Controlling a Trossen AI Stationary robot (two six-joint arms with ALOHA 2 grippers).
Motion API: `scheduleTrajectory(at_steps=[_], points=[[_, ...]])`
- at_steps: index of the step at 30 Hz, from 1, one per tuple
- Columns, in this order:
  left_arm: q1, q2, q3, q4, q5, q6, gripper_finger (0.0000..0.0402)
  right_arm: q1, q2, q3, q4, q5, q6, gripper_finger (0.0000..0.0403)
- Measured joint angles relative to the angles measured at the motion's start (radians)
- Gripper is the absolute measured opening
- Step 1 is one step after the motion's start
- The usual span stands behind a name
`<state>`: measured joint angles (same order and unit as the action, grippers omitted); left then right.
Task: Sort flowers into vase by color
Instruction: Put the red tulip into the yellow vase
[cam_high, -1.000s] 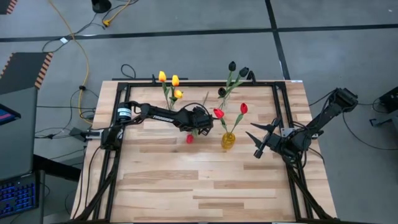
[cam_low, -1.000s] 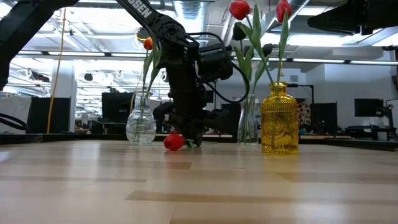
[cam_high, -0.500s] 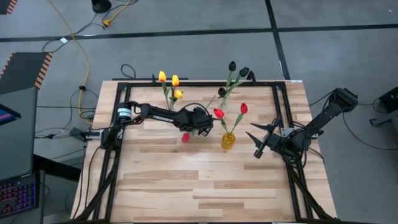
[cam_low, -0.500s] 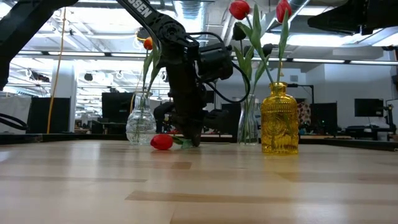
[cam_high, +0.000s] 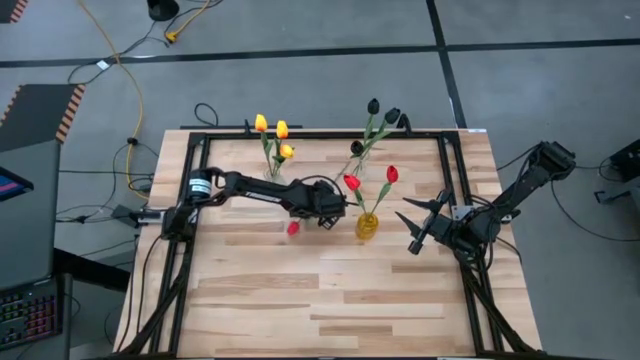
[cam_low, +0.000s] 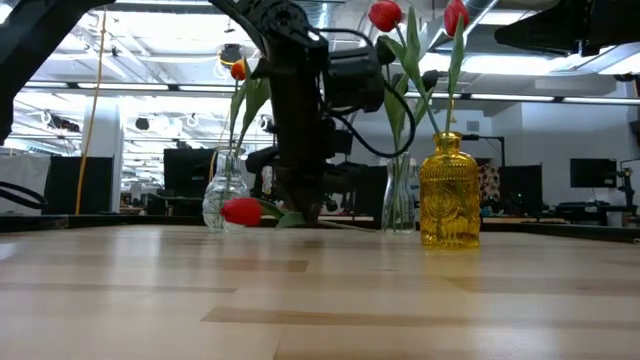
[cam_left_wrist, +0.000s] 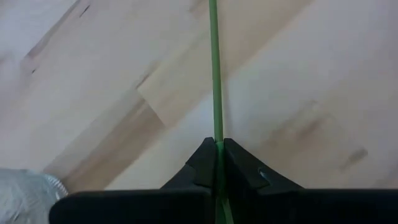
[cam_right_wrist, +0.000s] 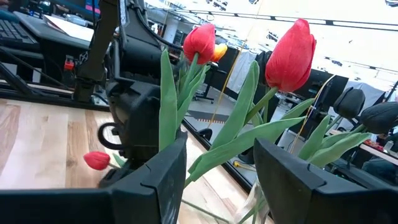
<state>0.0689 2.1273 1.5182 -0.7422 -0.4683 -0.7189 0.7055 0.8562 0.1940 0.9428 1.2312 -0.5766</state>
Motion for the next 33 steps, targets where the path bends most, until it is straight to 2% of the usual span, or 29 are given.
scheduleTrajectory(at_steps=[13,22,27,33], points=[[-0.095,0.001,0.06,-0.214,-0.012,0.003,0.0003,0.0,0.0,0.0,0.0,0.0,0.0,0.0215],[-0.202,0.001,0.126,-0.433,-0.083,0.019,0.0003,0.0,0.0,0.0,0.0,-0.01,0.001,0.0215],[-0.273,0.001,0.179,-0.55,-0.137,0.019,0.0002,0.0,0.0,0.0,0.0,-0.126,0.007,0.0215],[-0.359,0.001,0.243,-0.64,-0.186,0.051,0.0002,0.0,0.0,0.0,-0.005,-0.317,0.139,0.0215]])
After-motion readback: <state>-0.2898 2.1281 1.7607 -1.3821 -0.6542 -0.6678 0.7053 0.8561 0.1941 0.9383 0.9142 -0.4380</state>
